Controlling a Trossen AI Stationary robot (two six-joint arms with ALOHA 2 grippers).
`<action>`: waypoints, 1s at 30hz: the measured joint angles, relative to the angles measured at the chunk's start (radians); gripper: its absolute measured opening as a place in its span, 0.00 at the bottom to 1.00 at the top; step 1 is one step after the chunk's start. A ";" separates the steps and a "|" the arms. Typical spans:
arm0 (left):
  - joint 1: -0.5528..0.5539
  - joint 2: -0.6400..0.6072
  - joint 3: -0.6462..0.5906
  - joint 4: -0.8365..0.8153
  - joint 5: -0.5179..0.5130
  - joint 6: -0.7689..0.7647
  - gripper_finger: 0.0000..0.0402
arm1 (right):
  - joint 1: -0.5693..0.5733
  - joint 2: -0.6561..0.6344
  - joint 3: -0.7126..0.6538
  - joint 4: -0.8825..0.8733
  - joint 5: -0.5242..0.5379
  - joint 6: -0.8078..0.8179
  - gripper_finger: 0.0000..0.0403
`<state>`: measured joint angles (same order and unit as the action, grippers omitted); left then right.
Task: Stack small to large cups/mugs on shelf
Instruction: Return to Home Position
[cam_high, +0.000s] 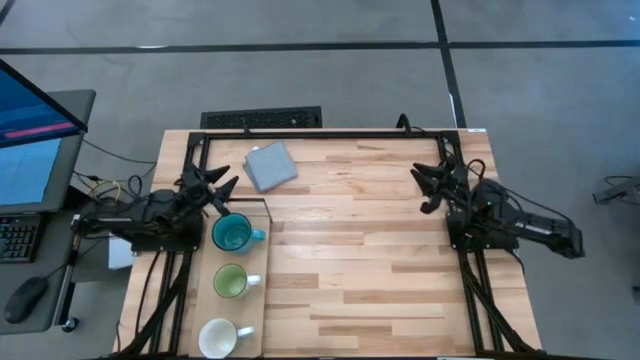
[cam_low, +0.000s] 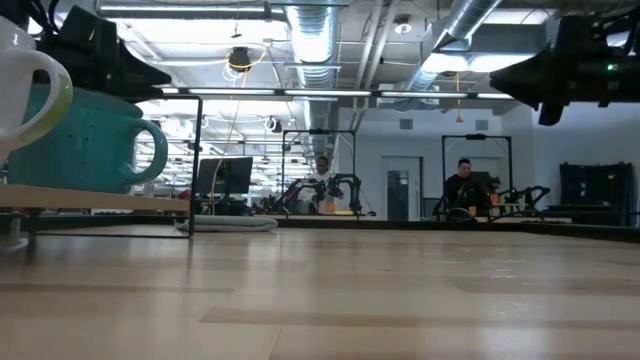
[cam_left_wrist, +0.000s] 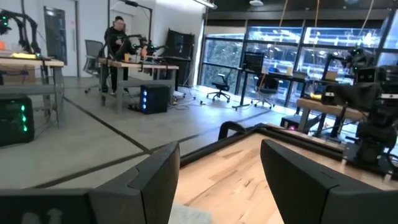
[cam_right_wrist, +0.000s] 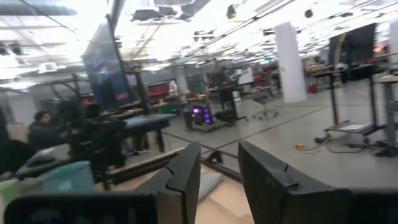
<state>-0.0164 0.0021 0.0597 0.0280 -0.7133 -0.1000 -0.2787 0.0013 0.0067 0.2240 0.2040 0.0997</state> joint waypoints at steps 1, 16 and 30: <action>0.013 0.000 0.001 -0.016 0.013 -0.007 0.54 | -0.017 0.000 0.000 -0.001 -0.001 -0.003 0.33; 0.262 0.000 0.001 -0.058 0.147 0.042 0.54 | -0.386 0.000 0.000 -0.012 -0.219 0.015 0.33; 0.402 0.000 0.002 -0.074 0.312 0.051 0.54 | -0.621 0.001 0.000 -0.141 -0.414 0.051 0.33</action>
<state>0.3856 0.0025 0.0612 -0.0464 -0.4015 -0.0490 -0.8999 0.0021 0.0067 0.0828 -0.2100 0.1505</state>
